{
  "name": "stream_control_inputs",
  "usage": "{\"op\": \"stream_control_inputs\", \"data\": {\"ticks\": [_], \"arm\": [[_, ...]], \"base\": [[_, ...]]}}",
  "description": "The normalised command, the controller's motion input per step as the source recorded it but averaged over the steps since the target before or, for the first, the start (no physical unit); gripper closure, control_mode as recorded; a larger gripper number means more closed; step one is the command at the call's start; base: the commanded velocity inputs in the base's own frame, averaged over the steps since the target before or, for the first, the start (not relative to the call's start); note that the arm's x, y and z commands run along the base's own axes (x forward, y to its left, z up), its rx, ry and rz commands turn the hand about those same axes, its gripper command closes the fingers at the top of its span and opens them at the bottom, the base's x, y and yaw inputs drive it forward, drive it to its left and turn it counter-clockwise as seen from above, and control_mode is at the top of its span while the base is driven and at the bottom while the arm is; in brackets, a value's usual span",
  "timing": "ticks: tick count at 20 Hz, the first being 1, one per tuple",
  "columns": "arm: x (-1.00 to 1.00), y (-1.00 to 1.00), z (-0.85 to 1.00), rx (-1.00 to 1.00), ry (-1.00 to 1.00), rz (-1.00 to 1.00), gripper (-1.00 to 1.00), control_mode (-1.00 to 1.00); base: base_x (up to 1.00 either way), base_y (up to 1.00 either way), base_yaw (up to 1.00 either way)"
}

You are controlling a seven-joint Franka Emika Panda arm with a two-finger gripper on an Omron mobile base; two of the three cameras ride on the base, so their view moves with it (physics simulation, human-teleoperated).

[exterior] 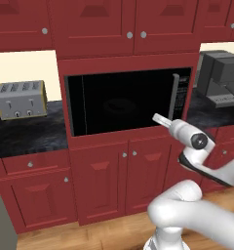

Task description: Transport the chicken drumstick from the fridge to the microwave and turn on the microwave.

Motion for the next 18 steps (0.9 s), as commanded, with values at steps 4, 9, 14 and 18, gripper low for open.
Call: {"op": "stream_control_inputs", "data": {"ticks": [4,9,14,18], "arm": [[-0.22,-0.10,0.08,0.13,0.00,0.00,1.00,-1.00],[-0.20,-0.16,0.13,0.12,0.00,0.00,1.00,-1.00],[-0.16,-0.19,0.23,0.12,0.03,0.00,1.00,-1.00],[-0.10,-0.20,0.29,0.11,0.03,0.00,1.00,-1.00]], "base": [[0.00,0.00,0.00],[0.00,0.00,0.00],[0.00,0.00,0.00],[0.00,0.00,0.00]]}}
